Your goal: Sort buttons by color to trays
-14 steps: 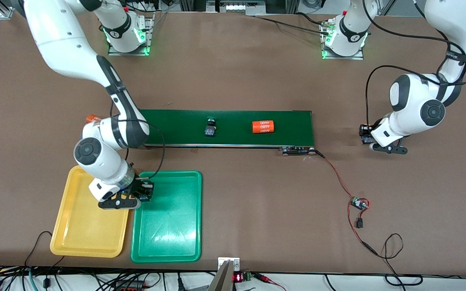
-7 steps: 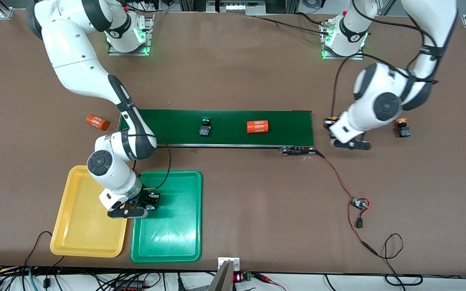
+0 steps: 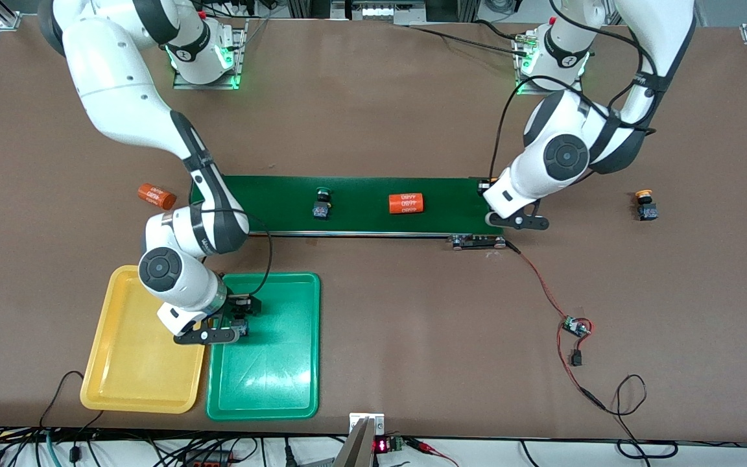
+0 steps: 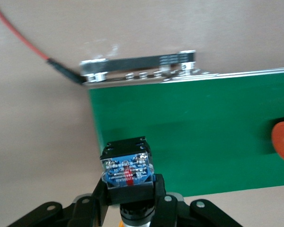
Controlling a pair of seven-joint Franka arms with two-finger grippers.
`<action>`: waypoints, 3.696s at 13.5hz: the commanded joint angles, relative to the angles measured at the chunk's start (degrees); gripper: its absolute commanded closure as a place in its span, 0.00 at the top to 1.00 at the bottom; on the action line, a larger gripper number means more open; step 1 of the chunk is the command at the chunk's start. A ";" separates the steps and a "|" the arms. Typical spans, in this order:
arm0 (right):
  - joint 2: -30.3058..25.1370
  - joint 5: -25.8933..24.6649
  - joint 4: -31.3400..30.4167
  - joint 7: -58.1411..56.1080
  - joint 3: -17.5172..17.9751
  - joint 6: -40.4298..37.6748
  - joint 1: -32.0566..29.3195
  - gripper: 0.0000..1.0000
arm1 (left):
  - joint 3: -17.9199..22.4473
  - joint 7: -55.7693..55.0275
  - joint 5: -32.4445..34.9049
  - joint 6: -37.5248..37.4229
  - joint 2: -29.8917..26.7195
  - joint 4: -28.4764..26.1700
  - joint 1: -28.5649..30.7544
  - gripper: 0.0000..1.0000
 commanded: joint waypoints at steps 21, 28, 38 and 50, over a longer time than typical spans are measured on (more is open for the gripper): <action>-32.12 2.87 -49.68 22.24 7.28 18.50 7.83 0.95 | 3.20 11.63 -0.26 -6.42 -0.28 4.40 19.73 1.00; -31.42 2.61 -49.68 22.15 7.28 18.59 7.74 0.40 | 3.21 20.16 13.35 -3.71 7.88 4.83 36.43 1.00; -28.88 1.55 -31.53 16.27 5.97 5.68 5.81 0.23 | 3.21 22.97 20.22 -2.30 12.55 3.08 42.25 1.00; -2.34 -0.38 -6.43 6.77 -1.60 19.35 5.63 0.23 | 3.03 28.15 22.85 0.26 11.85 -2.29 44.80 0.06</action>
